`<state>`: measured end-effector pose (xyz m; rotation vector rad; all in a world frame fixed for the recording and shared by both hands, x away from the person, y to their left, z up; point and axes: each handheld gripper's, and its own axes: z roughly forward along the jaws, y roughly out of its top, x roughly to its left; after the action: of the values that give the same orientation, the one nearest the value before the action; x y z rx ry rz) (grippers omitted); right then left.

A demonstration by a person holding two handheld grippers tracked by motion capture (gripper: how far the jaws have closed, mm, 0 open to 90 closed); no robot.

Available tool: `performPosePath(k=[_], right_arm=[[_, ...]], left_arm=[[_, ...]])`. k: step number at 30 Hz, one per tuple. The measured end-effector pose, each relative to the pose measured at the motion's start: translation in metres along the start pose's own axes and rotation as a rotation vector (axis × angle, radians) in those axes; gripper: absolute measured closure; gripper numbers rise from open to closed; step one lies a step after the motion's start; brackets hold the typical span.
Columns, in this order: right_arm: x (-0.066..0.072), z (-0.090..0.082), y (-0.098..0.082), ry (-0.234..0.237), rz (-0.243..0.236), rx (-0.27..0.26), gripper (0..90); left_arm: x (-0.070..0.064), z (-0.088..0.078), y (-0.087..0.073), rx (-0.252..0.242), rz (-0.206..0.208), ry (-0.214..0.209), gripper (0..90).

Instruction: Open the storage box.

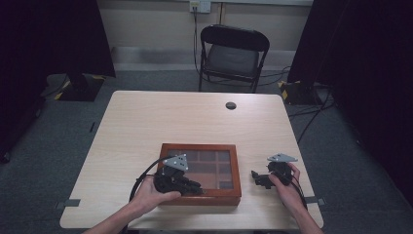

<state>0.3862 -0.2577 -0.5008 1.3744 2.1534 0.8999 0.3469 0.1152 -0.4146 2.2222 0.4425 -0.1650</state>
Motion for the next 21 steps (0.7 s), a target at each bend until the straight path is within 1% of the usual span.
performPosePath(k=[1, 2, 3, 5, 6, 7, 11, 17, 18, 19, 20, 21], right_arm=[[0.0, 0.0, 0.0, 0.0, 0.0, 0.0, 3.4], [0.0, 0.0, 0.0, 0.0, 0.0, 0.0, 3.4], [0.0, 0.0, 0.0, 0.0, 0.0, 0.0, 3.4], [0.0, 0.0, 0.0, 0.0, 0.0, 0.0, 3.4], [0.0, 0.0, 0.0, 0.0, 0.001, 0.0, 3.4], [0.0, 0.0, 0.0, 0.002, -0.002, -0.001, 3.3], [0.0, 0.0, 0.0, 0.003, -0.003, -0.001, 3.4], [0.0, 0.0, 0.0, 0.003, -0.003, 0.0, 3.3], [0.0, 0.0, 0.0, 0.003, -0.003, -0.001, 3.3], [0.0, 0.0, 0.0, 0.004, -0.003, 0.0, 3.3], [0.0, 0.0, 0.0, 0.004, -0.003, -0.001, 3.3], [0.0, 0.0, 0.0, 0.004, -0.003, -0.001, 3.3]], left_arm=[[0.0, 0.0, 0.0, -0.001, 0.001, 0.0, 81.3], [0.0, 0.0, 0.001, -0.013, -0.001, 0.0, 81.3], [0.0, -0.002, 0.002, -0.008, -0.004, 0.003, 81.4], [0.0, -0.004, 0.004, -0.018, -0.005, -0.003, 81.3], [0.0, -0.006, 0.006, -0.018, -0.01, 0.003, 81.3], [0.0, -0.006, 0.007, -0.029, -0.012, 0.002, 81.3], [0.001, -0.01, 0.011, -0.03, -0.014, -0.005, 81.3], [-0.001, -0.009, 0.013, -0.013, -0.014, 0.011, 81.2], [-0.001, -0.008, 0.013, -0.007, -0.012, 0.011, 81.2], [-0.001, -0.007, 0.013, -0.009, -0.019, 0.009, 81.2], [-0.001, -0.008, 0.014, 0.001, -0.019, 0.011, 81.2], [-0.001, -0.009, 0.014, -0.004, -0.02, 0.009, 81.2]])
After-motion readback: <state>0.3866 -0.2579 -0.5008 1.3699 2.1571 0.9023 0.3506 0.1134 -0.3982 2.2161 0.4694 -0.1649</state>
